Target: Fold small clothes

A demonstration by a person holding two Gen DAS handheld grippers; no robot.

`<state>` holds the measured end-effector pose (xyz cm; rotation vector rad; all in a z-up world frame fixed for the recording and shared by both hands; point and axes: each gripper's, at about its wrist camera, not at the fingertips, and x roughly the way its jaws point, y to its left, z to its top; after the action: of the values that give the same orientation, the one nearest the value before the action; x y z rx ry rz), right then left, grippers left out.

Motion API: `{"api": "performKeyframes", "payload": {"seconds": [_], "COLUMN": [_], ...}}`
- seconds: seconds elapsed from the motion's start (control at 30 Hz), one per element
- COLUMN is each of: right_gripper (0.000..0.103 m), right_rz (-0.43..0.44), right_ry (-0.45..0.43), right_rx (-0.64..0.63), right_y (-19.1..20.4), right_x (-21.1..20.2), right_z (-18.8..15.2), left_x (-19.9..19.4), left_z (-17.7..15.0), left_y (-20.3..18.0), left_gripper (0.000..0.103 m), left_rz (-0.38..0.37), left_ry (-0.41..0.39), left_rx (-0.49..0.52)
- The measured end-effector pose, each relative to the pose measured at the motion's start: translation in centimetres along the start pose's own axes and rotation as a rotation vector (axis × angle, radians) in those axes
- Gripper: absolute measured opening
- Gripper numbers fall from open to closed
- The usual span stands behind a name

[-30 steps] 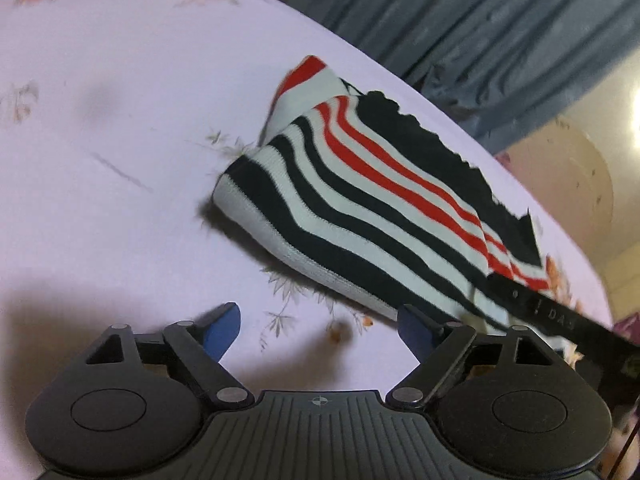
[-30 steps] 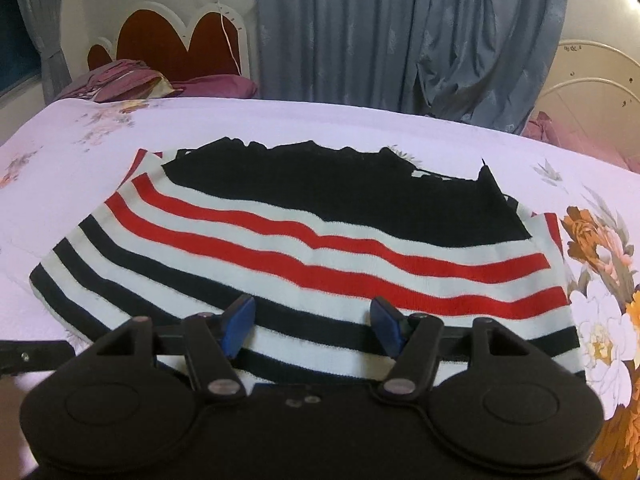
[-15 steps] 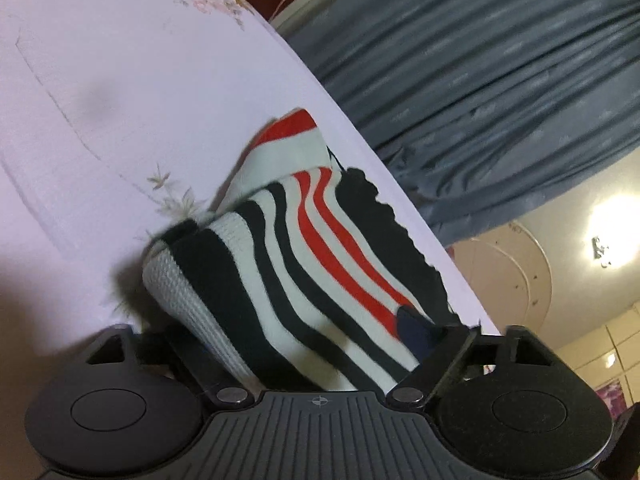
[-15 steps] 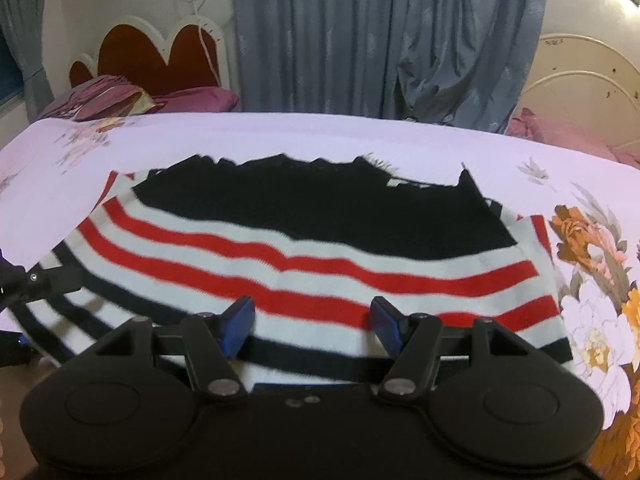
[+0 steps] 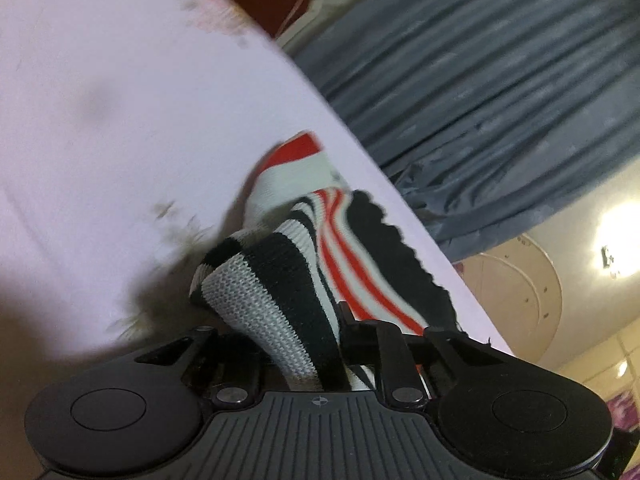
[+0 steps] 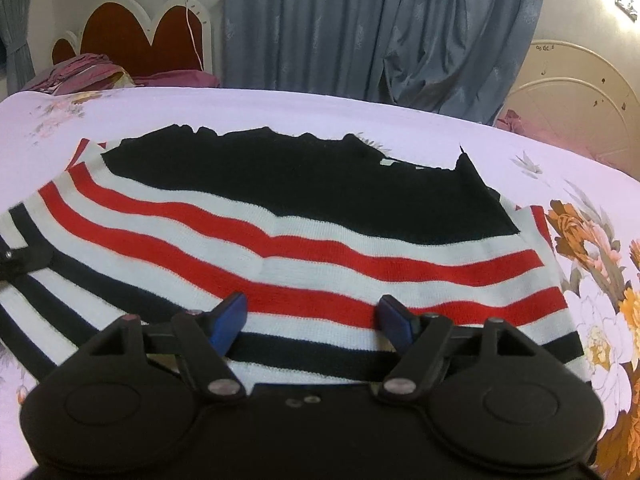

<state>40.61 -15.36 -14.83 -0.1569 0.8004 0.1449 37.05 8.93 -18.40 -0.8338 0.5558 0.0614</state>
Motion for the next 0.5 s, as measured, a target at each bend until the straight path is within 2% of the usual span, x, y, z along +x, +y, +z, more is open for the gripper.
{"api": "performKeyframes", "payload": {"seconds": [0.13,0.23,0.37,0.5], "right_gripper": [0.072,0.073,0.076,0.076], "right_rz": [0.014,0.063,0.093,0.063], "right_ry": [-0.004,-0.007,-0.069,-0.078], "right_rx": [-0.009,0.016,0.124,0.19], "right_y": [-0.2,-1.3,-5.7,-11.3], "right_x": [0.0,-0.4,-2.7,-4.5], "right_z": [0.2,0.6,0.9,0.1], "left_x": [-0.7,-1.0,-0.7,0.9], "left_z": [0.6,0.6,-1.3,-4.8], "left_y": [-3.9,-7.9,-14.3,-19.3], "left_gripper": [0.015,0.015,0.015,0.015], "left_rz": [-0.029,-0.062,-0.129,-0.205], "left_ry": [-0.022,-0.033,-0.03,0.031], "left_rx": [0.138,0.257,0.454,0.587]}}
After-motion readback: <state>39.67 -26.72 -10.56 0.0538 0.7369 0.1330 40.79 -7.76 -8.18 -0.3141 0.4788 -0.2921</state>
